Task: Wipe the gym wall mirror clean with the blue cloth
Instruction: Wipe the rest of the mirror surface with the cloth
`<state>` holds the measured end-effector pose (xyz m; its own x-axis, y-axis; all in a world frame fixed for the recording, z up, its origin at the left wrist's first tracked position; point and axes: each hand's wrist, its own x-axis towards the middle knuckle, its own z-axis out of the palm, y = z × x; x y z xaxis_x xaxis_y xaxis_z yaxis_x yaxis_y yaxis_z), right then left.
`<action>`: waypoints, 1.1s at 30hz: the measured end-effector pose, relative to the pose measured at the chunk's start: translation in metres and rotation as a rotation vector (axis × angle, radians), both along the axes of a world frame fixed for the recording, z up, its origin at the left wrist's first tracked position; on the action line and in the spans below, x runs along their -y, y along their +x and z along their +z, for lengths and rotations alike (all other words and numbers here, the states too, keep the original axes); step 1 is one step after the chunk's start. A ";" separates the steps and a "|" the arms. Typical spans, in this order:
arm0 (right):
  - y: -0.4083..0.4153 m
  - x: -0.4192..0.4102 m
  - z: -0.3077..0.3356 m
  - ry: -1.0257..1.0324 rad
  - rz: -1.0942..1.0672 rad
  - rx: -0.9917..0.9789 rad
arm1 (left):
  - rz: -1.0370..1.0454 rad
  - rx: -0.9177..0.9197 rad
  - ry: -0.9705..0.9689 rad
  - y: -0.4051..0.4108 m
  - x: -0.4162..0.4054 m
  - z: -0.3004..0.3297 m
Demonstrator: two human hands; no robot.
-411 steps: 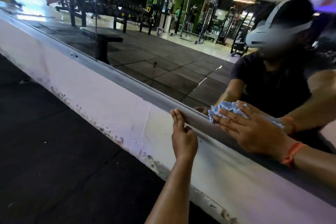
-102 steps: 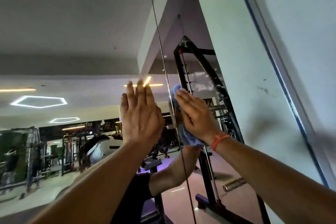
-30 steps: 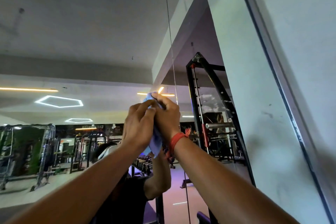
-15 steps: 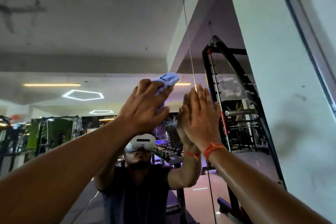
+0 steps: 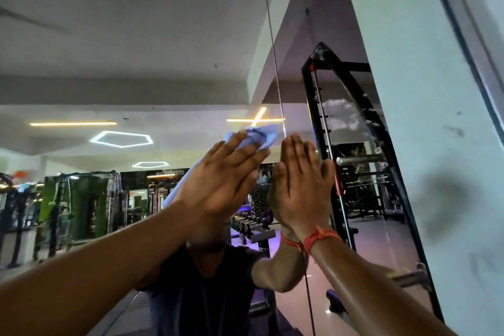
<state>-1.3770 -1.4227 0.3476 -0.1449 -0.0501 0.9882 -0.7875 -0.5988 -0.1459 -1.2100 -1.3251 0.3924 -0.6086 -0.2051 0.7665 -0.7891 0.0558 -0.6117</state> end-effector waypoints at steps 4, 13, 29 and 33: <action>0.000 -0.001 0.001 0.016 0.003 0.012 | 0.087 0.163 0.031 0.013 -0.008 -0.014; -0.007 -0.002 -0.003 0.019 0.050 -0.037 | 0.003 -0.158 -0.084 -0.007 0.002 0.013; -0.020 0.001 -0.027 -0.040 0.055 -0.080 | 0.042 -0.034 -0.031 -0.007 0.000 -0.030; -0.024 0.001 -0.027 -0.023 0.043 -0.113 | 0.058 0.308 0.115 0.021 -0.017 -0.068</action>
